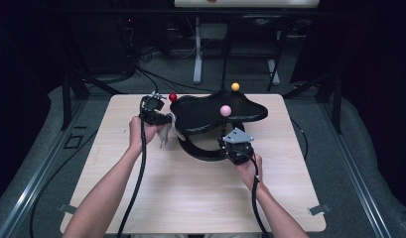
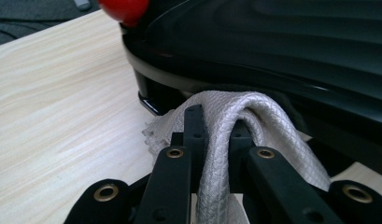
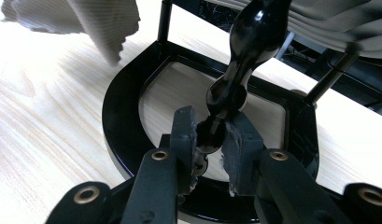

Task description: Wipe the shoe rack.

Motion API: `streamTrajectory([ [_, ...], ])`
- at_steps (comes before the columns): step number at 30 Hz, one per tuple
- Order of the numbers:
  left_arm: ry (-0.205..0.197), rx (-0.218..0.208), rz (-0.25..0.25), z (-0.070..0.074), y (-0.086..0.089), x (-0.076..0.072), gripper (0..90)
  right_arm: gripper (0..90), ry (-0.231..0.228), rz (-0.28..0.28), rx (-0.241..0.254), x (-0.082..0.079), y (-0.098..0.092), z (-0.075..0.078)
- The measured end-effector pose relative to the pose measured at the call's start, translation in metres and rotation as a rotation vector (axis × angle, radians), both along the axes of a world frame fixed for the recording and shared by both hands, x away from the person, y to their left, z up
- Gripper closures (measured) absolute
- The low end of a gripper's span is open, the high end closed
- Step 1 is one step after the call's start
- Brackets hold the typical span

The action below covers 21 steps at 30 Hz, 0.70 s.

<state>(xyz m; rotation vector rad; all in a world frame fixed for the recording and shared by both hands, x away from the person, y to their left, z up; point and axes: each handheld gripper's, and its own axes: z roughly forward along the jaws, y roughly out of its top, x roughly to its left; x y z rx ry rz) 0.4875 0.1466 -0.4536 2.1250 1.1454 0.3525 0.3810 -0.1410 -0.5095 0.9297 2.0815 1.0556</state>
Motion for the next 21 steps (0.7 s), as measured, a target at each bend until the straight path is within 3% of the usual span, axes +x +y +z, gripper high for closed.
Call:
streamTrajectory([
  [8,-0.02,-0.027,-0.042,0.007,-0.001,-0.022,83.1,74.9,-0.003,-0.006,-0.009,0.0,0.001,0.0],
  [21,-0.063,-0.01,-0.104,0.029,0.0,-0.058,83.1,74.8,0.001,-0.015,-0.021,0.0,0.003,0.001],
])
